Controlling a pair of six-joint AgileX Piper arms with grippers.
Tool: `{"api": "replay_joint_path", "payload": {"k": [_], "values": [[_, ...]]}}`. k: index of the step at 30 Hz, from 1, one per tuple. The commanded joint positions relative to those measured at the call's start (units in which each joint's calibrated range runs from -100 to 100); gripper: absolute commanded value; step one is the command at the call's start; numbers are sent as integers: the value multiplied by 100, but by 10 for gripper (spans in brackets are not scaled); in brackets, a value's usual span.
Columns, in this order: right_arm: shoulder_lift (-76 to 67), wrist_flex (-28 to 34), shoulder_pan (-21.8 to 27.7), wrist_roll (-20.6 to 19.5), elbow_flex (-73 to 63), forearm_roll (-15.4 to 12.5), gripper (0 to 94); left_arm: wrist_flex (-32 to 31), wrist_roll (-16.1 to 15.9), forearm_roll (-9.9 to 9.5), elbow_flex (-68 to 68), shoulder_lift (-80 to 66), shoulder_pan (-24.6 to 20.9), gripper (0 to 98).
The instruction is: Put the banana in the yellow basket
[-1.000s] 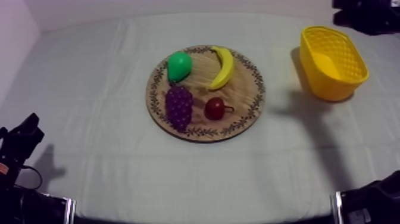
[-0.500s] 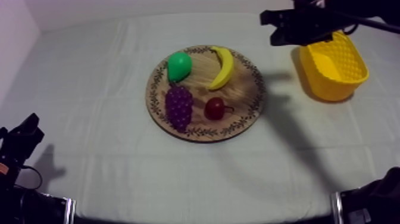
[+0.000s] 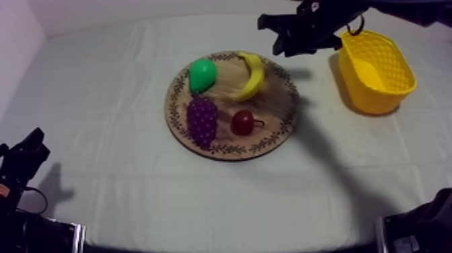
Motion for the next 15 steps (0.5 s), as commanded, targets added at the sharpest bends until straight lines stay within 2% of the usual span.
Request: {"api": "replay_joint_path", "payload": {"k": [1, 4, 15], "values": [[62, 15, -52, -41, -45, 80, 504, 1, -1, 1, 2, -3, -1, 1], [117, 14, -70, -52, -80, 117, 581, 1, -4, 1, 2, -3, -1, 1], [272, 232, 39, 105, -364, 25, 581, 1, 0, 1, 2, -3, -1, 1]]}}
